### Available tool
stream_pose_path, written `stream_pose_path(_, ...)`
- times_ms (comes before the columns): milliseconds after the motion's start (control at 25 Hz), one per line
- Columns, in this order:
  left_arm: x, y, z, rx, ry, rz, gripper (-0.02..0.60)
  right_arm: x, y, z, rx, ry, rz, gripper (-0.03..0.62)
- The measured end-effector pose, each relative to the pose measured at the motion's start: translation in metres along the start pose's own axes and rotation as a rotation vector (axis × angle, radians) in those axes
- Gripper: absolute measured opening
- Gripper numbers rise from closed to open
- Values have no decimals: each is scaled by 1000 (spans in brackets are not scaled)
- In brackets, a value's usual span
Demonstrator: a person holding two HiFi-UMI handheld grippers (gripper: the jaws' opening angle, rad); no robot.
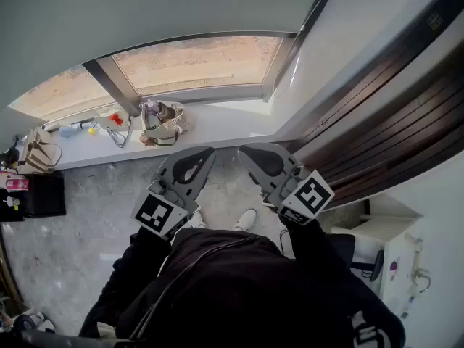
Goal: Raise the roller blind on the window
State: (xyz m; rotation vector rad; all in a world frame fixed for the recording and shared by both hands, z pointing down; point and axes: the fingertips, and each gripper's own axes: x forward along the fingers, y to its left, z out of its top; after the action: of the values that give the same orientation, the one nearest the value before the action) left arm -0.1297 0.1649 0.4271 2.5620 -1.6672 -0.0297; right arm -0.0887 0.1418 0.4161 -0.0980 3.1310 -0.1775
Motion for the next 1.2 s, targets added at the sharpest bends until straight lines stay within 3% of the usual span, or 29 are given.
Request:
stream_pose_path(440,19,-14,-2,2,-5,-19,5,-25,-16,-2,8,-29,-67,3)
stream_pose_path(600,40,-26,1,-13,-10,-42,5,-44,-34,0,-2,-28,-117,3)
stream_pose_path(840,85,-51,6,28,-17,-64,5,-84,-65,5,-22,-25,-187,3)
stream_pose_path(1200,147,-73,12,46,-5,-12,5,-138,-119,14,-21,-35,-245,8)
